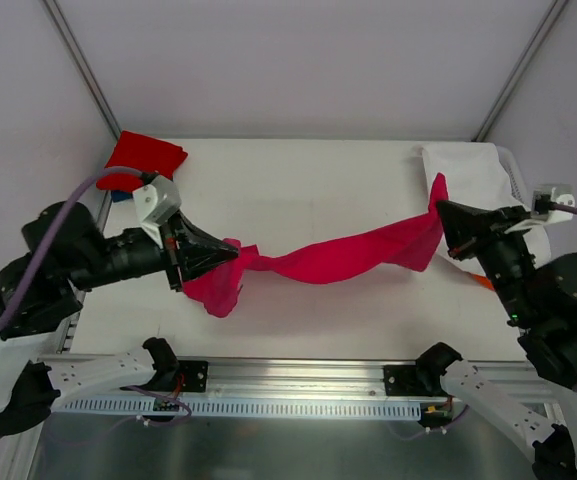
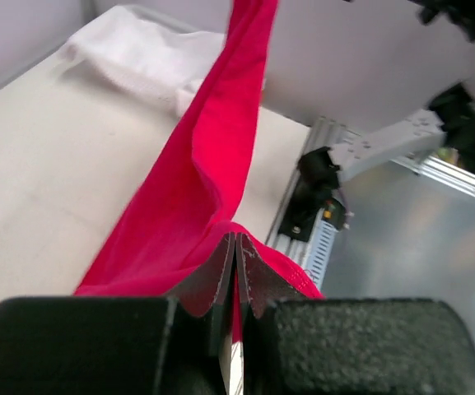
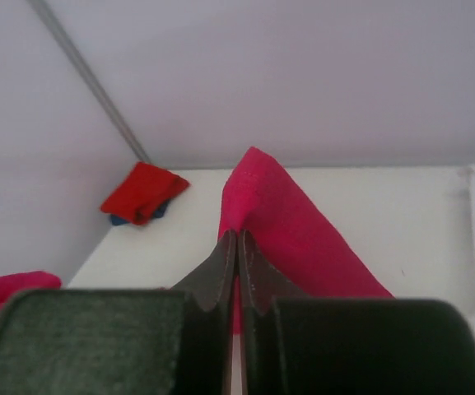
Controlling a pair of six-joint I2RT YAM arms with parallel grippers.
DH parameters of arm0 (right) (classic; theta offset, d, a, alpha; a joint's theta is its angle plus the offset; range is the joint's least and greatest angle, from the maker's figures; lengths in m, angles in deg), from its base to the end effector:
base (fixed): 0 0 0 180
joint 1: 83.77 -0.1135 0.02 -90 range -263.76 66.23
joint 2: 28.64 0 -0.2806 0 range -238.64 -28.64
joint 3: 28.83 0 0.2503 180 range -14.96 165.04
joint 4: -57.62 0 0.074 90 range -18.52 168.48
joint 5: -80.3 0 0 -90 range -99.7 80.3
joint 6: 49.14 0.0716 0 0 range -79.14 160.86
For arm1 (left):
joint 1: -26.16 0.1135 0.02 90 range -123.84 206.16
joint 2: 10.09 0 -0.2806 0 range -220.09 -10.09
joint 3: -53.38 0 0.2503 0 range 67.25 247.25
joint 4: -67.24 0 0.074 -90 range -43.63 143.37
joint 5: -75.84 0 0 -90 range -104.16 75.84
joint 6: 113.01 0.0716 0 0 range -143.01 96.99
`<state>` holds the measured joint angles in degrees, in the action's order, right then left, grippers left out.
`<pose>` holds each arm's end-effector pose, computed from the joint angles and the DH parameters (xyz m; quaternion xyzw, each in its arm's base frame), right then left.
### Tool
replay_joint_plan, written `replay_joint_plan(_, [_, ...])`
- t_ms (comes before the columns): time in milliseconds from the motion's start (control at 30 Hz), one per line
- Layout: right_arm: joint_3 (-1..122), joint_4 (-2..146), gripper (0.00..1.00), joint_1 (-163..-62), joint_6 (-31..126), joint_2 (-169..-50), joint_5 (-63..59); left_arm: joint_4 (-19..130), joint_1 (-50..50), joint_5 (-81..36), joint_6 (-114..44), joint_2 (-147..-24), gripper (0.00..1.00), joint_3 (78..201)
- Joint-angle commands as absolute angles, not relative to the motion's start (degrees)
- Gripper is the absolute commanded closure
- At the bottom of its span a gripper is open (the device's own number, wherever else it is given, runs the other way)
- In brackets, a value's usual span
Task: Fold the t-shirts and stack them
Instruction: Flatten the tshirt out
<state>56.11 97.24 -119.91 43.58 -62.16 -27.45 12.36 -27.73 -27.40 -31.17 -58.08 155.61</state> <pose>0.0786 0.0303 0.4932 -0.0645 0.6312 0.1633 0.7555 0.0587 -0.1084 0.5235 0.3491 0.6193 -0.4302 0.5563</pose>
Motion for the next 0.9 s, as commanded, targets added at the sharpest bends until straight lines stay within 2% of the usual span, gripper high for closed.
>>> replay_joint_plan(0, [60.9, 93.0, 0.99, -120.2, 37.3, -61.6, -11.9, 12.9, -27.0, -40.9, -27.3, -61.0, 1.00, 164.2])
replay_joint_plan(100, [65.8, 93.9, 1.00, -120.2, 36.5, -62.2, -4.6, 12.9, -27.0, -47.5, -27.0, -63.4, 1.00, 172.2])
replay_joint_plan(300, [71.6, 93.3, 0.99, -120.2, 35.9, -62.7, 0.6, 12.9, -27.0, -57.2, -27.8, -68.4, 1.00, 188.2])
replay_joint_plan(433, [73.0, 90.5, 0.99, -119.9, 36.1, -59.9, 3.6, 13.1, -27.0, -61.2, -27.9, -68.7, 1.00, 193.9])
replay_joint_plan(667, [67.8, 81.2, 0.99, -116.2, 37.1, -49.6, 1.3, 19.4, -26.9, -62.7, -26.2, -61.0, 1.00, 187.5])
replay_joint_plan(867, [66.0, 82.9, 1.00, -111.7, 35.2, -46.6, -8.3, 21.3, -26.9, -52.5, -21.7, -55.6, 1.00, 177.8])
